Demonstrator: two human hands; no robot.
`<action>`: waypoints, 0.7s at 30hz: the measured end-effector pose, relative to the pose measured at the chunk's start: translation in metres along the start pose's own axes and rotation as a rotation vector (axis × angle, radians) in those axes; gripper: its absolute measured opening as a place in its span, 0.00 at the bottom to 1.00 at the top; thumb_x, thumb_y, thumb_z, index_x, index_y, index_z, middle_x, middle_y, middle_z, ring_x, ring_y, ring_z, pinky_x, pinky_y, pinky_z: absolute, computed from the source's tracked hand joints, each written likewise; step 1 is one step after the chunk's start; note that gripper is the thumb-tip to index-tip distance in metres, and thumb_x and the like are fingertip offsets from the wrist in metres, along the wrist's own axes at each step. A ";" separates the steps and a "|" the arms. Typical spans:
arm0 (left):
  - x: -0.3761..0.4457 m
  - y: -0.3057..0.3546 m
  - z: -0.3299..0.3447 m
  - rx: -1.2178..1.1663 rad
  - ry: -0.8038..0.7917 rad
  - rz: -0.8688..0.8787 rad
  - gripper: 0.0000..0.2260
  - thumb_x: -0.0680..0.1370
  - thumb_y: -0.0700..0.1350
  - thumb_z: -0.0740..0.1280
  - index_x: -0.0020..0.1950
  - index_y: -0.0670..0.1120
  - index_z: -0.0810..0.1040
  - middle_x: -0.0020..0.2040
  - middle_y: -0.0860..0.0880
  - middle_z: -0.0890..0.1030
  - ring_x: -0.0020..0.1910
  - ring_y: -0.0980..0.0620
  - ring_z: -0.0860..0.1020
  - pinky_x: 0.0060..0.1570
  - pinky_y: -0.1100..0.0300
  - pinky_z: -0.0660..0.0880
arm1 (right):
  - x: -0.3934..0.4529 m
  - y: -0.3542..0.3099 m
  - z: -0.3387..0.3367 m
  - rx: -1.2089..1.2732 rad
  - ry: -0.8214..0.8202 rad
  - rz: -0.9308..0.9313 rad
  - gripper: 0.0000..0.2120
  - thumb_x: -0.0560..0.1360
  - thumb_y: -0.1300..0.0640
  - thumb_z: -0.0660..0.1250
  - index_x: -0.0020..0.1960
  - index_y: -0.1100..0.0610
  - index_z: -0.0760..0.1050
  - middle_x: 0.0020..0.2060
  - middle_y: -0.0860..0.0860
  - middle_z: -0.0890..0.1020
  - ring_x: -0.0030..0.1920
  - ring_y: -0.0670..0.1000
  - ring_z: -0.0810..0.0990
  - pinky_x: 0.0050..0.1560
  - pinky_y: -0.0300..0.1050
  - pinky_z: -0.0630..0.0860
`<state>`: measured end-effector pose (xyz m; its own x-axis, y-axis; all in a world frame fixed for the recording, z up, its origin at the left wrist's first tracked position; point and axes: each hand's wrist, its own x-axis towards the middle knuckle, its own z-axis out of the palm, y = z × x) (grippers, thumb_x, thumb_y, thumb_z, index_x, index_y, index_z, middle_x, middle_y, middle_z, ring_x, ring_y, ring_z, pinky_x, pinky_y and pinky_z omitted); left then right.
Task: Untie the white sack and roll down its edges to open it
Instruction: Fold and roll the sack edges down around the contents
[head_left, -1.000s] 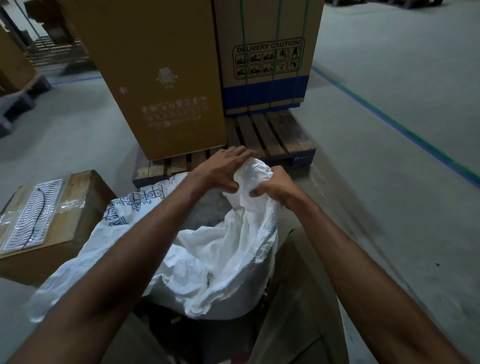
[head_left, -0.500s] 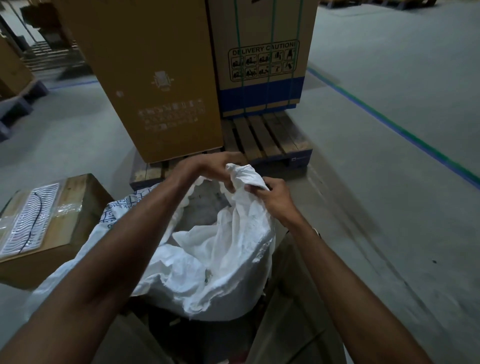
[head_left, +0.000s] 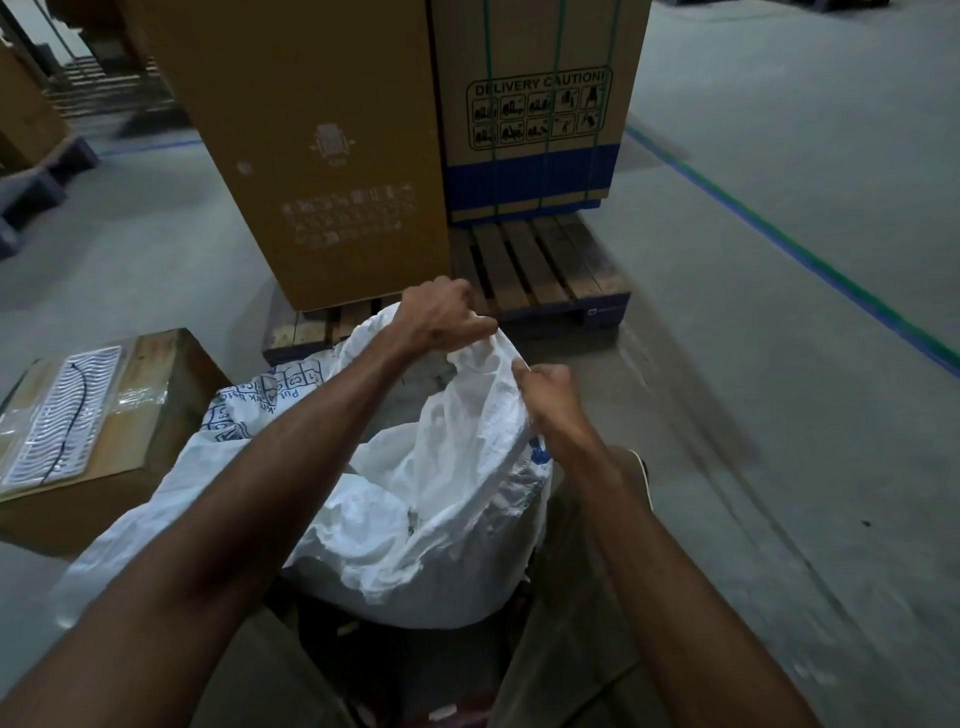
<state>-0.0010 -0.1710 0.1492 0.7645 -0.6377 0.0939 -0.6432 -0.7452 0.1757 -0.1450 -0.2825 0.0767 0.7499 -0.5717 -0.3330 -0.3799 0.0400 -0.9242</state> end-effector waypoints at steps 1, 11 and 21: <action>0.001 -0.002 0.001 -0.022 -0.016 0.005 0.25 0.71 0.67 0.61 0.34 0.46 0.78 0.32 0.48 0.75 0.32 0.48 0.72 0.33 0.57 0.66 | 0.004 -0.002 0.000 0.039 0.017 0.025 0.17 0.81 0.50 0.67 0.48 0.64 0.81 0.43 0.58 0.85 0.44 0.58 0.85 0.43 0.50 0.80; -0.026 0.011 -0.017 -0.252 0.027 0.159 0.32 0.73 0.73 0.62 0.73 0.59 0.70 0.73 0.48 0.67 0.75 0.47 0.61 0.74 0.43 0.52 | -0.002 -0.043 0.007 0.965 -0.216 0.284 0.22 0.82 0.55 0.48 0.51 0.63 0.79 0.41 0.62 0.84 0.45 0.63 0.80 0.47 0.53 0.77; -0.110 -0.006 -0.016 -0.755 0.094 0.051 0.43 0.62 0.56 0.85 0.72 0.52 0.69 0.61 0.51 0.77 0.56 0.56 0.79 0.50 0.63 0.81 | -0.016 -0.067 0.045 1.043 -0.347 0.209 0.29 0.78 0.44 0.59 0.71 0.63 0.75 0.64 0.68 0.79 0.64 0.71 0.78 0.66 0.70 0.72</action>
<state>-0.0804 -0.0933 0.1532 0.7569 -0.6231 0.1970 -0.5001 -0.3582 0.7884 -0.1068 -0.2391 0.1355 0.8967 -0.2206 -0.3837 0.0023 0.8692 -0.4944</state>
